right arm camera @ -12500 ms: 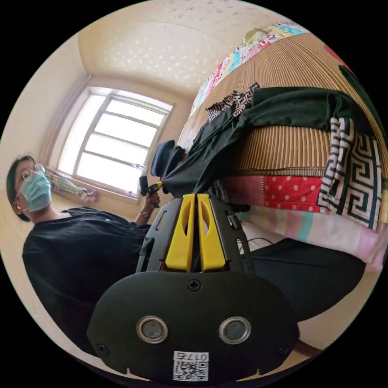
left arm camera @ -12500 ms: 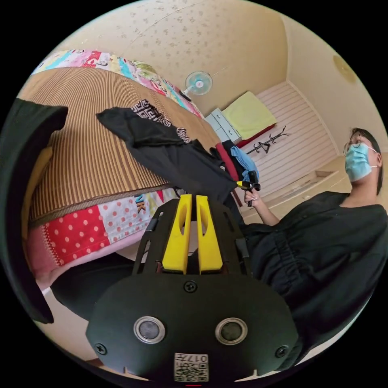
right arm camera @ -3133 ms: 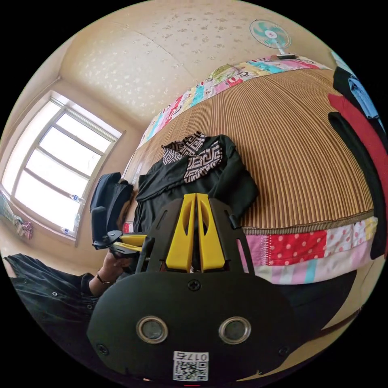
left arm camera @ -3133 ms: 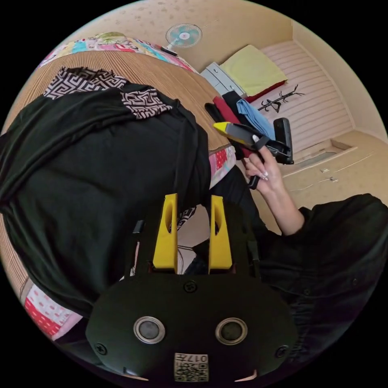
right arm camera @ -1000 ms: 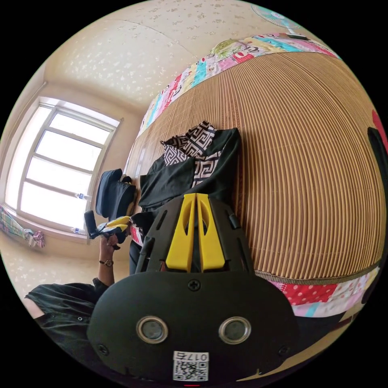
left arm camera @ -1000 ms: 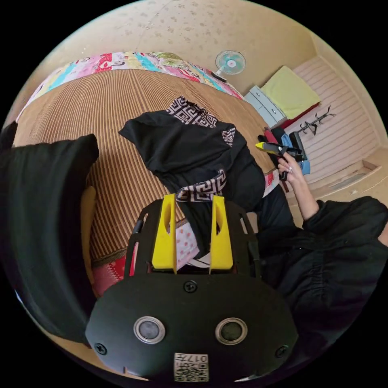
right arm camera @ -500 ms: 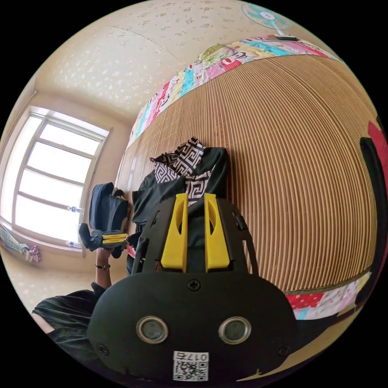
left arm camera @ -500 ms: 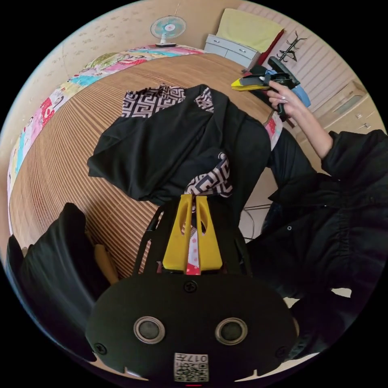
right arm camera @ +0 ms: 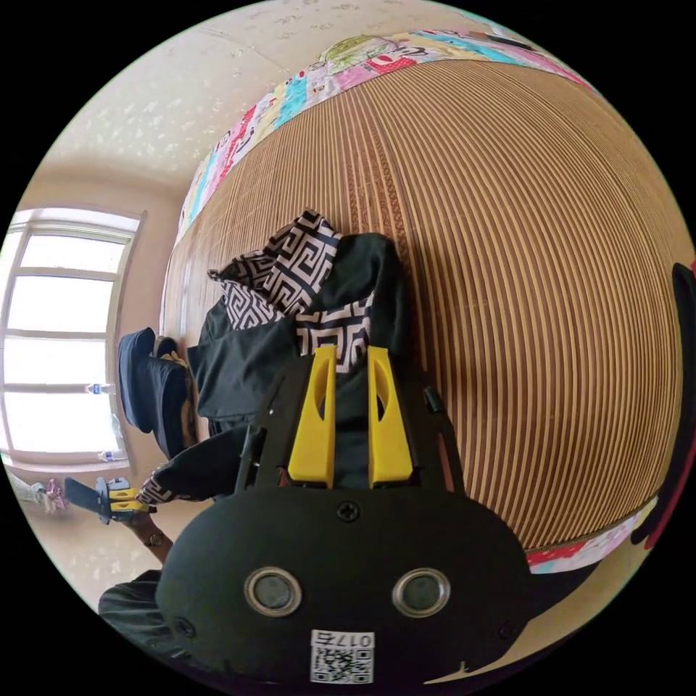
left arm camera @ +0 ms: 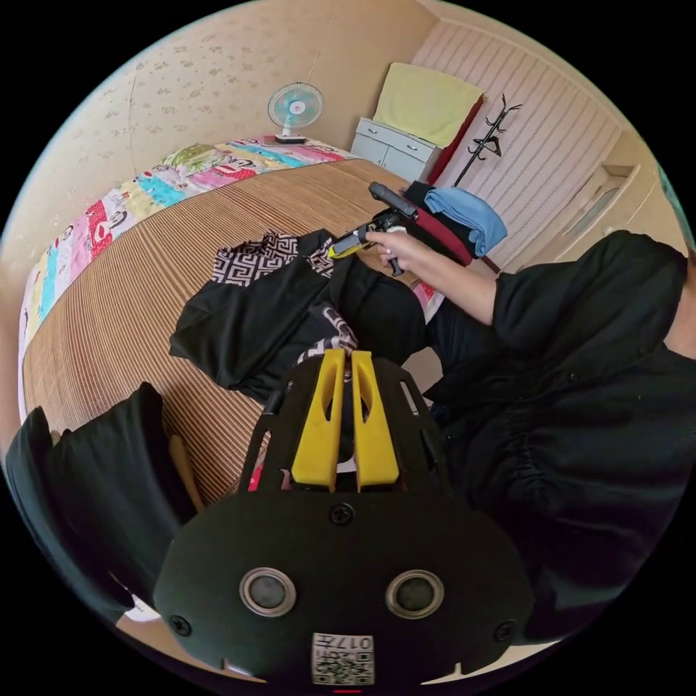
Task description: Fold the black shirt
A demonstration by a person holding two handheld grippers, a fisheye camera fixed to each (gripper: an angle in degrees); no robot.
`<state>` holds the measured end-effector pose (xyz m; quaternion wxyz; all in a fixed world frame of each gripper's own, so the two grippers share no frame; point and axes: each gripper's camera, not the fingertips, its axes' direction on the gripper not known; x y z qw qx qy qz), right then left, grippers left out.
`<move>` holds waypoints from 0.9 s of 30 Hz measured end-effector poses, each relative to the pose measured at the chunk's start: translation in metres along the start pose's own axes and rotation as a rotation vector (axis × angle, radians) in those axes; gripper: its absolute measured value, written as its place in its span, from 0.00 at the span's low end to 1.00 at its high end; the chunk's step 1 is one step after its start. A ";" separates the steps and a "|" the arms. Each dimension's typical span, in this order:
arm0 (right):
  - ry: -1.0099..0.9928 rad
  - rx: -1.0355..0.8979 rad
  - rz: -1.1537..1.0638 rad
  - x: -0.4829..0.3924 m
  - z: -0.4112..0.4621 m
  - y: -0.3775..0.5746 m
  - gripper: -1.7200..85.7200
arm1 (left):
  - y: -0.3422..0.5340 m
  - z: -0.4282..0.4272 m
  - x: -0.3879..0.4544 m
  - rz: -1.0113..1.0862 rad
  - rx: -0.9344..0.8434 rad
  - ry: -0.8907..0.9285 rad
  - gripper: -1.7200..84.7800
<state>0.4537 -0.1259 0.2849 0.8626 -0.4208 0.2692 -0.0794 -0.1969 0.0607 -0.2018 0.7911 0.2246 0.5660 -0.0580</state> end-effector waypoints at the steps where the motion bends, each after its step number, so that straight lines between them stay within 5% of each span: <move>1: 0.011 0.003 -0.002 0.001 0.000 0.000 0.09 | -0.001 -0.003 0.005 0.014 0.002 0.002 0.01; 13: -0.062 -0.021 0.022 0.022 0.009 -0.006 0.10 | -0.012 0.003 0.046 0.116 -0.062 0.127 0.01; 27: 0.359 -0.097 -0.173 -0.030 0.041 -0.025 0.07 | -0.030 -0.006 0.063 0.186 -0.016 0.166 0.01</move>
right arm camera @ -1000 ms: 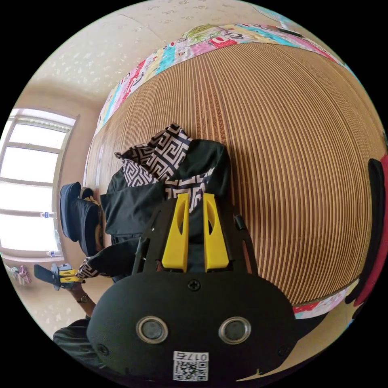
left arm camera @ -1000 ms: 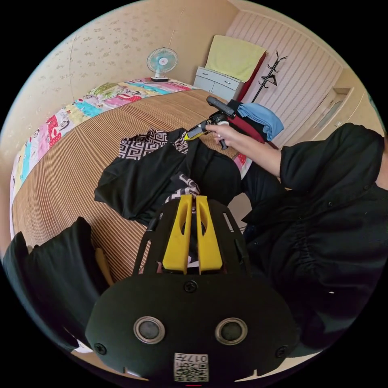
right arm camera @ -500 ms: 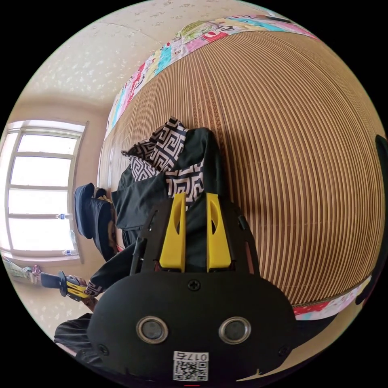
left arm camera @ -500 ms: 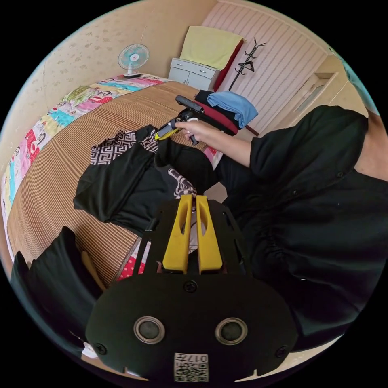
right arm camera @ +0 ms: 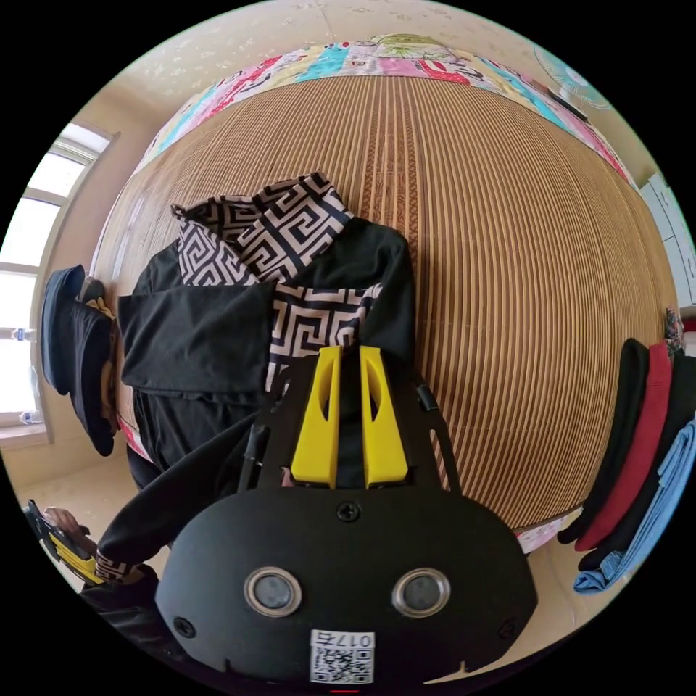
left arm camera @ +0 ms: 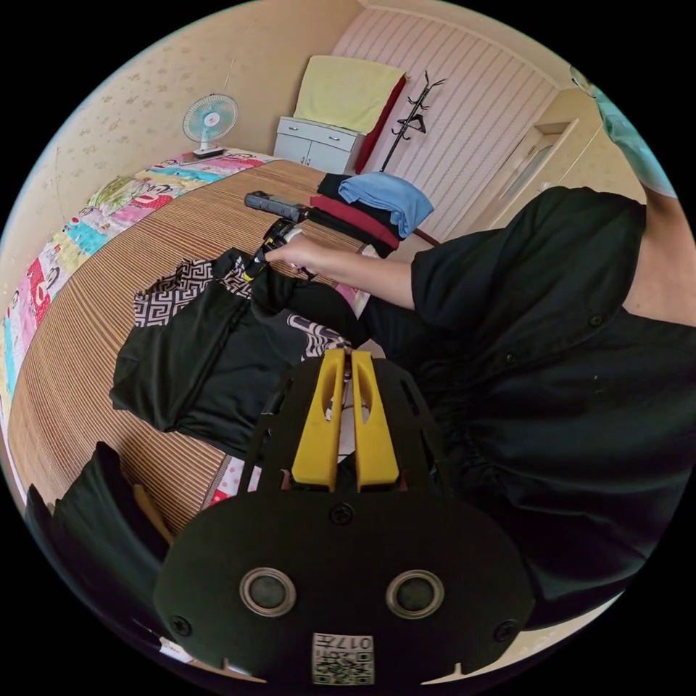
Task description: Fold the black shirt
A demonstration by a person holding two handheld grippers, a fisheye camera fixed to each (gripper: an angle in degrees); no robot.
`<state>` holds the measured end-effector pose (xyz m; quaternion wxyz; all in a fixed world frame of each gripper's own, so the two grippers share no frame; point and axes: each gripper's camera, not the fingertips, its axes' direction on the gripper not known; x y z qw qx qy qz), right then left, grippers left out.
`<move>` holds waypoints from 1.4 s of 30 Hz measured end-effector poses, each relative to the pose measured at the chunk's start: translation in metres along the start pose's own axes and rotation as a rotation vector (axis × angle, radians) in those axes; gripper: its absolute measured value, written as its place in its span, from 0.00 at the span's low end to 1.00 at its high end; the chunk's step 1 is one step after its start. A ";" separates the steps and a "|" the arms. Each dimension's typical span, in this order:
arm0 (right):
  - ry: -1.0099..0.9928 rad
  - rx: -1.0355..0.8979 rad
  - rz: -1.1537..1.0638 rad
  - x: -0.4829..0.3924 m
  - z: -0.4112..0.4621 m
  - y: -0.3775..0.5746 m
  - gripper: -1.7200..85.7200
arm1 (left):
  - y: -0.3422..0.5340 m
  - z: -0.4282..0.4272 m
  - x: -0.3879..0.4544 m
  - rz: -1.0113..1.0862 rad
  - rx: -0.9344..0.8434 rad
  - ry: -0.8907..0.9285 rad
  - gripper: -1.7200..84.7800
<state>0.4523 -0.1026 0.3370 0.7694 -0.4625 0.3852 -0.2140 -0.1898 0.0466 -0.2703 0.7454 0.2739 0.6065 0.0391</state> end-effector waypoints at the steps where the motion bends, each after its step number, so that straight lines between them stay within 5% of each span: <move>1: -0.004 0.002 0.000 0.002 0.000 0.001 0.06 | 0.001 -0.001 -0.001 -0.004 0.003 -0.001 0.01; 12: -0.308 0.114 0.052 0.086 -0.038 0.032 0.03 | 0.036 -0.023 -0.057 -0.141 -0.115 -0.068 0.01; 25: -0.878 0.113 0.277 0.236 0.004 0.059 0.03 | 0.069 -0.051 -0.128 -0.260 0.049 0.017 0.01; 30: -1.049 0.279 0.301 0.262 -0.010 0.079 0.02 | 0.070 -0.057 -0.152 -0.286 0.036 0.001 0.01; 37: -0.970 0.322 0.280 0.256 -0.041 0.056 0.02 | 0.055 -0.085 -0.238 -0.460 -0.088 -0.087 0.01; 42: -0.709 0.316 0.341 0.240 -0.048 0.024 0.03 | 0.047 -0.077 -0.367 -0.673 -0.152 -0.023 0.01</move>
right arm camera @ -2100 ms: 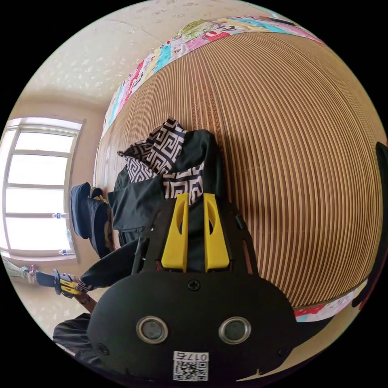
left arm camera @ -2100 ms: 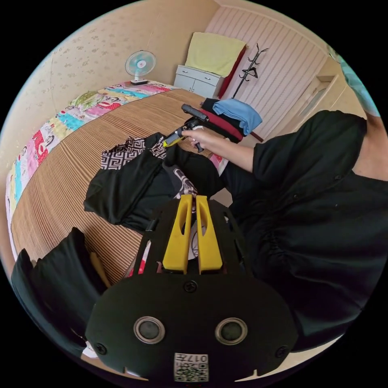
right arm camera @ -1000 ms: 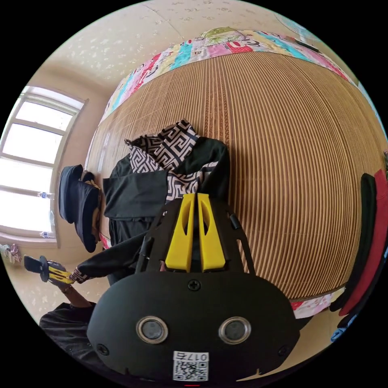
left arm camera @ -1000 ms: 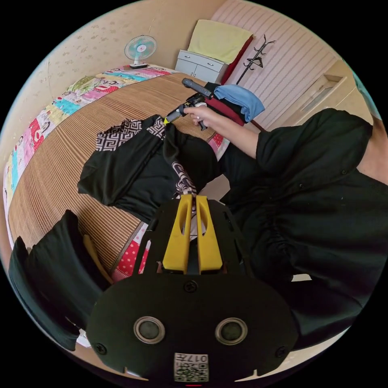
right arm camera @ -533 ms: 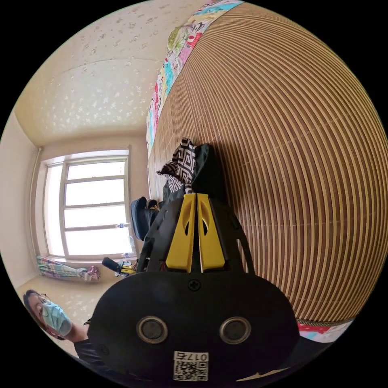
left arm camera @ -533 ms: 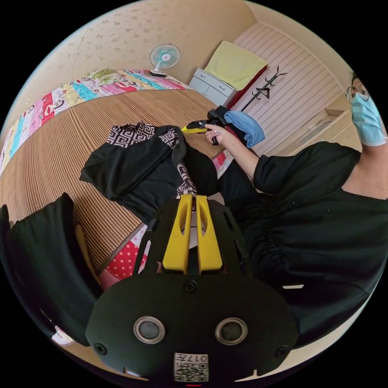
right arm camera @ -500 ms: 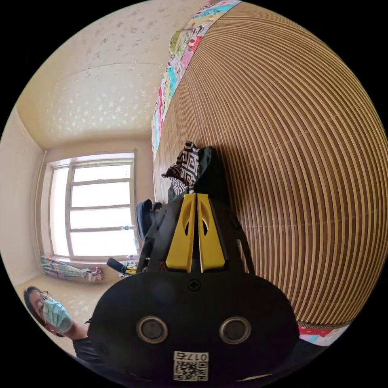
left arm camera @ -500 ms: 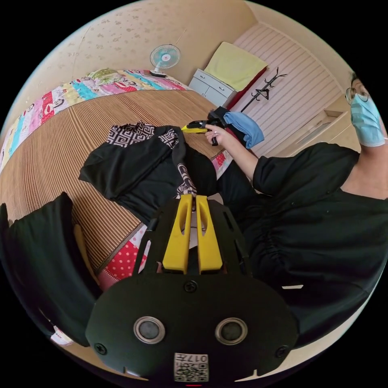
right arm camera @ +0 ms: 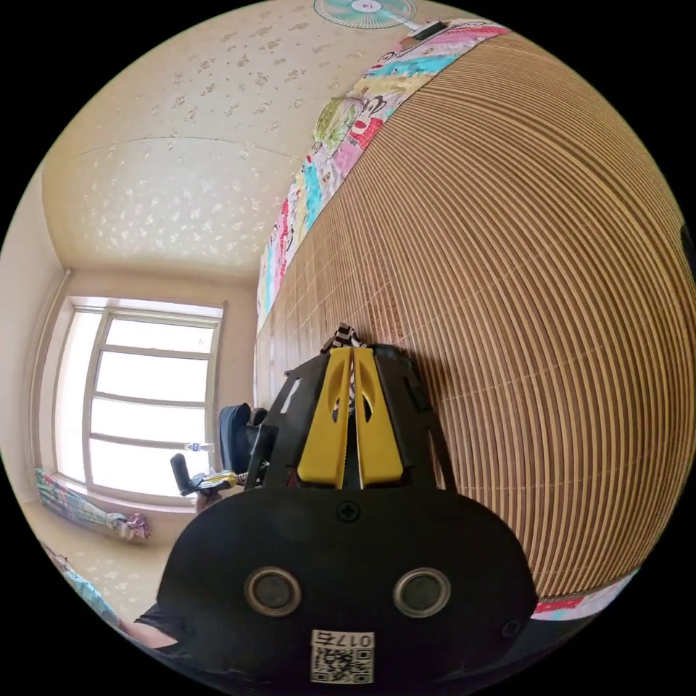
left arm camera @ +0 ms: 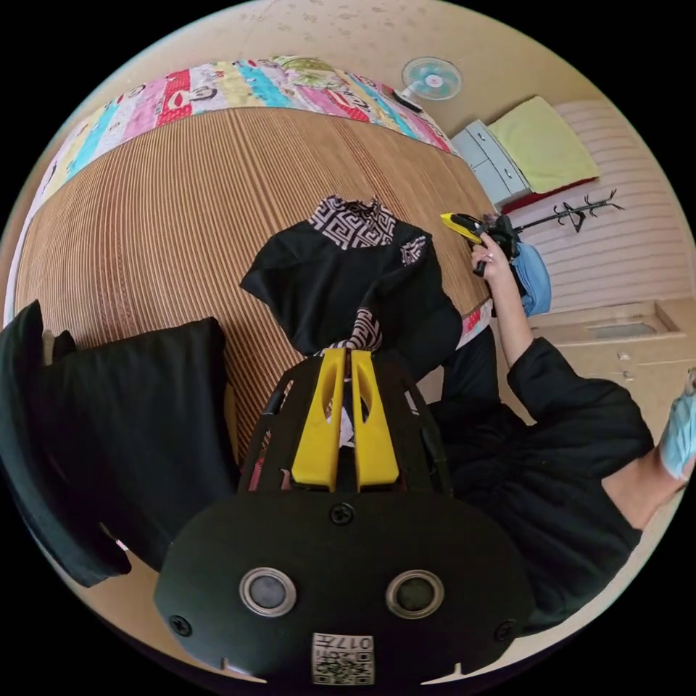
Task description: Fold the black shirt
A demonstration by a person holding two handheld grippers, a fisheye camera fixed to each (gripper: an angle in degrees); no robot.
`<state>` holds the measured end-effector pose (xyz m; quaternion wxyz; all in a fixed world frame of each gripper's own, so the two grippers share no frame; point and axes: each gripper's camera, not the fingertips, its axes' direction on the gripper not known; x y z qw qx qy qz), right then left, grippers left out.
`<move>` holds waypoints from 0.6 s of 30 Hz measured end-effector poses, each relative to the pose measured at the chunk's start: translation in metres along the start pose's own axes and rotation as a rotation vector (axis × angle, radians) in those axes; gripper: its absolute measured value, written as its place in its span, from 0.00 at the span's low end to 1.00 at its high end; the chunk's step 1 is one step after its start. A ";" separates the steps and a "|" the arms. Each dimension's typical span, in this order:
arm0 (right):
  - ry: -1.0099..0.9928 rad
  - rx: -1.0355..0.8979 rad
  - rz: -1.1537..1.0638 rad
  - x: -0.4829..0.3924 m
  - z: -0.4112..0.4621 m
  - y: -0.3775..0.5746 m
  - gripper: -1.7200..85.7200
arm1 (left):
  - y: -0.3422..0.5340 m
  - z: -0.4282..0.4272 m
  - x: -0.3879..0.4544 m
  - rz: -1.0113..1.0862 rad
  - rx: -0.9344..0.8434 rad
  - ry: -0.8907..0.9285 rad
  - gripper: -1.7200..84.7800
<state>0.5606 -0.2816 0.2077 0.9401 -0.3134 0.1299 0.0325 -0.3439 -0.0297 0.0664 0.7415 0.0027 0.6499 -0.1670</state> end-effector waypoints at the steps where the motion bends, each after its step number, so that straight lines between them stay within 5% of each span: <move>1: 0.020 -0.002 -0.009 -0.004 0.003 -0.001 0.03 | -0.009 0.003 -0.010 -0.014 -0.015 0.003 0.01; 6: -0.025 -0.208 -0.417 -0.066 0.040 0.015 0.05 | -0.046 0.024 -0.055 -0.036 -0.074 0.103 0.01; 9: 0.143 -0.291 -0.584 -0.086 0.058 0.040 0.09 | -0.043 0.034 -0.062 -0.021 -0.086 0.096 0.01; 18: 0.371 -0.313 -0.664 -0.100 0.067 0.075 0.14 | -0.007 0.030 -0.086 -0.036 0.013 0.111 0.01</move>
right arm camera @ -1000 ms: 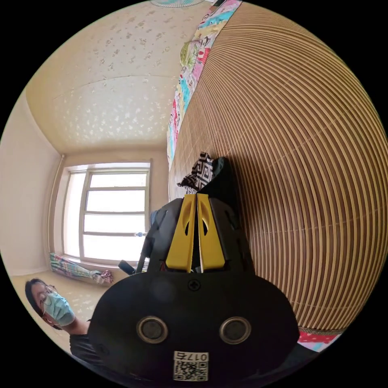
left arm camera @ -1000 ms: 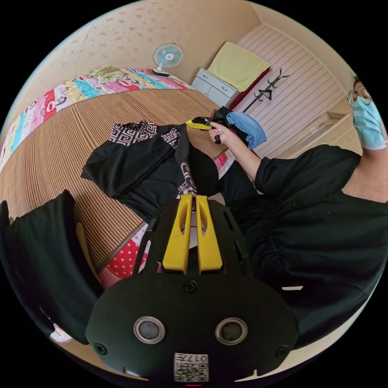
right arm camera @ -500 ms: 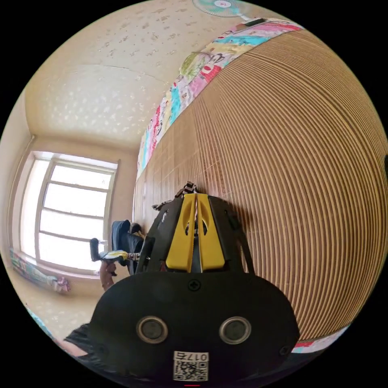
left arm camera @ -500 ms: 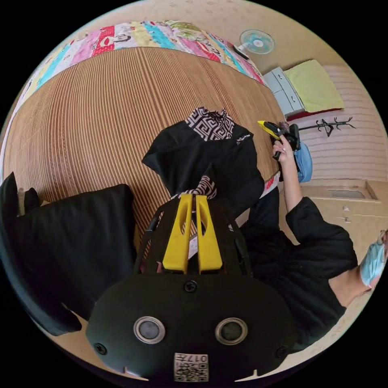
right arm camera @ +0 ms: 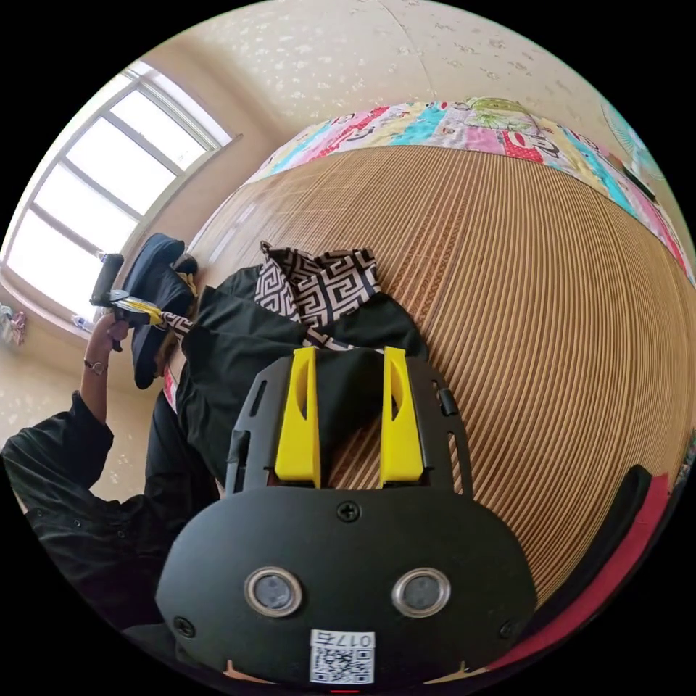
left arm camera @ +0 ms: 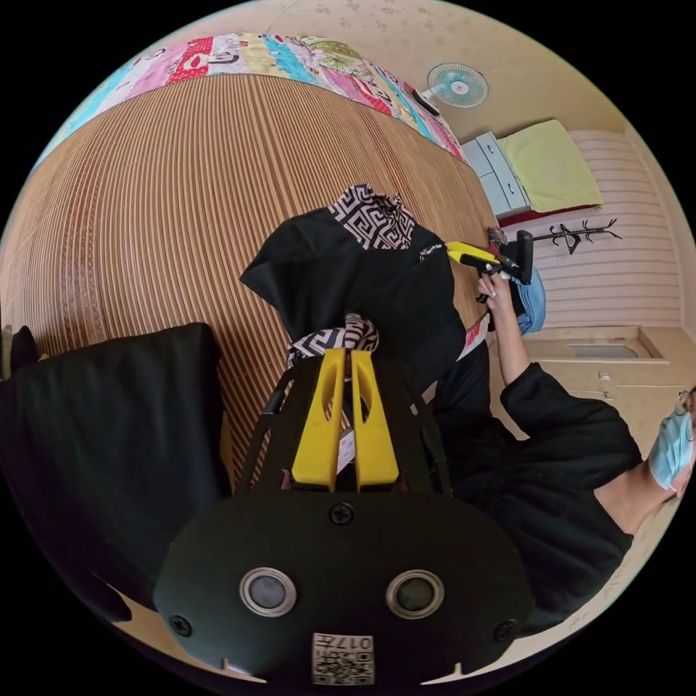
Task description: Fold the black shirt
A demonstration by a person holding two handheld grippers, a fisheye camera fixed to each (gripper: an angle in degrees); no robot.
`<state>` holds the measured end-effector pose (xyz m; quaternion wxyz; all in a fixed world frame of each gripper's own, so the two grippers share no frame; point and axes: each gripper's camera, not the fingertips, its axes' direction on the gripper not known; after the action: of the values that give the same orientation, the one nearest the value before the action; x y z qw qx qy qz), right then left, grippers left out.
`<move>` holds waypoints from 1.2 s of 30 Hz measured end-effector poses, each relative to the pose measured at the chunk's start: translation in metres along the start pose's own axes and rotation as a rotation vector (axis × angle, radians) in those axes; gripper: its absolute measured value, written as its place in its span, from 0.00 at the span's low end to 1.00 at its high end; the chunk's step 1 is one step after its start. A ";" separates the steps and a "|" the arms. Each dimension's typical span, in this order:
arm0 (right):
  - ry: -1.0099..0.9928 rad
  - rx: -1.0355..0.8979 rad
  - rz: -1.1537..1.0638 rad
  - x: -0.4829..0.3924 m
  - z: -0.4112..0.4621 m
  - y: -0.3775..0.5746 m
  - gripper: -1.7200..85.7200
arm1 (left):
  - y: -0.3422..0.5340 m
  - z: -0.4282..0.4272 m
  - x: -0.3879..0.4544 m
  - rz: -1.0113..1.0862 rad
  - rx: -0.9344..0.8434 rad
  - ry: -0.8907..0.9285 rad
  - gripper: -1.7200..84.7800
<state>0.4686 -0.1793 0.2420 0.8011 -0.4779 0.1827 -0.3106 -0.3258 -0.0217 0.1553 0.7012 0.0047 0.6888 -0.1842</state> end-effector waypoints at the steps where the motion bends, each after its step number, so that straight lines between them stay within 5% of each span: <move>1: 0.000 -0.017 0.005 0.000 0.004 0.000 0.12 | 0.002 -0.001 -0.001 0.001 0.007 0.001 0.01; 13: -0.116 0.224 0.269 0.038 -0.043 0.025 0.04 | 0.006 -0.026 -0.034 0.053 -0.029 0.212 0.01; 25: -0.052 0.151 0.335 0.038 -0.014 0.007 0.08 | -0.042 0.025 -0.106 -0.208 -0.217 0.052 0.04; 28: -0.073 0.172 0.365 0.038 -0.032 0.020 0.12 | -0.018 0.019 -0.095 -0.220 -0.138 -0.021 0.09; 36: 0.112 0.250 0.291 -0.056 -0.077 0.110 0.11 | 0.175 0.021 -0.024 -0.251 0.482 -0.123 0.12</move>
<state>0.4179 -0.1532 0.1082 0.8793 -0.3251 0.2541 -0.2378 -0.2589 0.1425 0.1367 0.6920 0.0751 0.5763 -0.4281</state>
